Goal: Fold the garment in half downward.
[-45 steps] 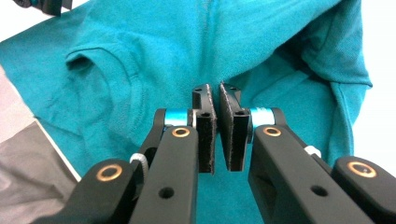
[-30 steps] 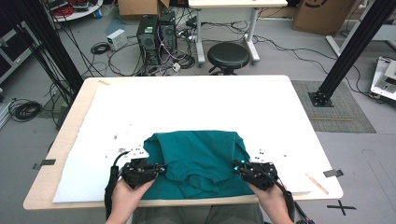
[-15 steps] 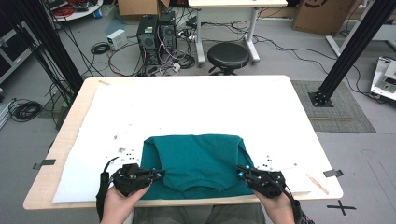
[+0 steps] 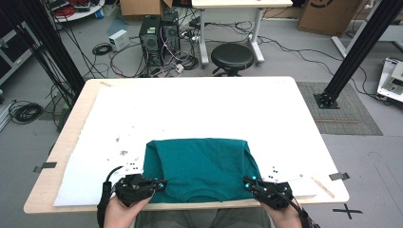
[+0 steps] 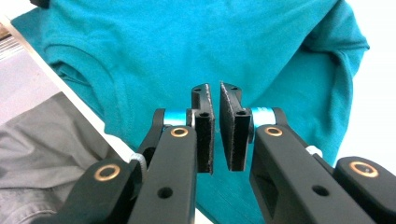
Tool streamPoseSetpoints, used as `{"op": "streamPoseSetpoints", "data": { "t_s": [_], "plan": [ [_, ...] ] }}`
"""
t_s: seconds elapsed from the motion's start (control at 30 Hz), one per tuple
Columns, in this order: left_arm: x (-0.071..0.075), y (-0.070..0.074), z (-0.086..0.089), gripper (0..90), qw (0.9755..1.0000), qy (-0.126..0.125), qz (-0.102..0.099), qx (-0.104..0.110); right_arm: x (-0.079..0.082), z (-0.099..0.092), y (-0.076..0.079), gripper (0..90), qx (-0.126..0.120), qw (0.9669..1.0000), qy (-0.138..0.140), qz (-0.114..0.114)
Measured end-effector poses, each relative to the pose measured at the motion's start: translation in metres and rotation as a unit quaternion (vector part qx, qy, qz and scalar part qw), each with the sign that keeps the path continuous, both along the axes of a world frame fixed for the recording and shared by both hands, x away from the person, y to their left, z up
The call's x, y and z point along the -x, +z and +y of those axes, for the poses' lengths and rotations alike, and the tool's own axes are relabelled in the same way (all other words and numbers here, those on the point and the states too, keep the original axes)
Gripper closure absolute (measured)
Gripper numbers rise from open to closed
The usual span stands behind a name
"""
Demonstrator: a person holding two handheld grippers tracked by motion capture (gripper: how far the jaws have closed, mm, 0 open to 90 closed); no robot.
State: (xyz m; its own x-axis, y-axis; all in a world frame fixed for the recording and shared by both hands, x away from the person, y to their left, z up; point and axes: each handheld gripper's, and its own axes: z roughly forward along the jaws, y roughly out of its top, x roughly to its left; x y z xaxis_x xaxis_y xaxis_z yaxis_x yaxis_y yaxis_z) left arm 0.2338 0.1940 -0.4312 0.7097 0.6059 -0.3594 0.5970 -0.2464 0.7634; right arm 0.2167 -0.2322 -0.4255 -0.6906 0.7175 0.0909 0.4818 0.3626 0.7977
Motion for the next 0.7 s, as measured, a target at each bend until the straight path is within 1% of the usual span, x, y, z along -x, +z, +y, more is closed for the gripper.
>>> {"op": "streamPoseSetpoints", "data": {
  "t_s": [0.07,0.1,0.17,0.2,0.27,0.3,0.37,0.4,0.43,0.47,0.53,0.57,0.6,0.63,0.67,0.7],
  "plan": [
    [0.0,-0.001,0.0,83.3,0.9999,-0.006,0.004,-0.009,-0.001,-0.003,-0.002,84.7,-0.001,1.0,-0.001,0.001],
    [0.001,-0.001,-0.001,78.6,0.9999,-0.004,0.004,-0.015,-0.001,-0.004,-0.002,82.8,0.0,1.0,-0.005,0.003],
    [0.002,0.0,-0.001,60.2,0.9994,0.016,-0.007,-0.03,-0.004,-0.006,0.001,77.6,-0.001,0.9999,-0.01,-0.007],
    [0.001,0.002,0.0,56.3,0.999,0.025,-0.017,-0.033,-0.006,-0.006,0.004,76.1,-0.004,0.9997,-0.019,-0.011],
    [-0.005,0.007,0.003,47.0,0.9977,0.049,-0.033,-0.034,-0.017,-0.008,0.01,68.0,-0.005,0.999,-0.035,-0.026],
    [-0.009,0.01,0.005,44.5,0.9971,0.056,-0.04,-0.034,-0.023,-0.008,0.013,66.4,-0.009,0.9986,-0.045,-0.026],
    [-0.019,0.015,0.008,44.3,0.9959,0.065,-0.052,-0.038,-0.04,-0.009,0.016,62.6,-0.009,0.9976,-0.061,-0.032],
    [-0.026,0.016,0.009,44.0,0.9956,0.068,-0.055,-0.036,-0.05,-0.009,0.018,62.1,-0.001,0.9969,-0.068,-0.039],
    [-0.032,0.018,0.01,43.3,0.9952,0.07,-0.056,-0.038,-0.06,-0.009,0.018,61.3,0.01,0.996,-0.076,-0.047],
    [-0.039,0.019,0.011,43.3,0.9946,0.075,-0.059,-0.041,-0.07,-0.01,0.018,59.6,0.015,0.9954,-0.083,-0.046],
    [-0.053,0.019,0.012,42.8,0.994,0.081,-0.059,-0.044,-0.093,-0.013,0.014,58.9,0.017,0.9963,-0.083,-0.017],
    [-0.059,0.018,0.013,42.8,0.9936,0.086,-0.058,-0.046,-0.103,-0.014,0.011,58.9,0.023,0.9961,-0.083,-0.018],
    [-0.065,0.017,0.013,42.8,0.9932,0.092,-0.054,-0.046,-0.112,-0.013,0.007,58.9,0.039,0.9955,-0.084,-0.019],
    [-0.072,0.014,0.014,42.6,0.9935,0.09,-0.052,-0.045,-0.118,-0.011,0.003,58.9,0.053,0.994,-0.095,-0.01],
    [-0.076,0.013,0.015,42.5,0.9933,0.092,-0.05,-0.049,-0.127,-0.01,-0.002,58.9,0.063,0.9941,-0.088,-0.001],
    [-0.08,0.011,0.015,42.6,0.9926,0.098,-0.049,-0.053,-0.131,-0.009,-0.005,58.9,0.073,0.9943,-0.078,0.003]
  ]
}}
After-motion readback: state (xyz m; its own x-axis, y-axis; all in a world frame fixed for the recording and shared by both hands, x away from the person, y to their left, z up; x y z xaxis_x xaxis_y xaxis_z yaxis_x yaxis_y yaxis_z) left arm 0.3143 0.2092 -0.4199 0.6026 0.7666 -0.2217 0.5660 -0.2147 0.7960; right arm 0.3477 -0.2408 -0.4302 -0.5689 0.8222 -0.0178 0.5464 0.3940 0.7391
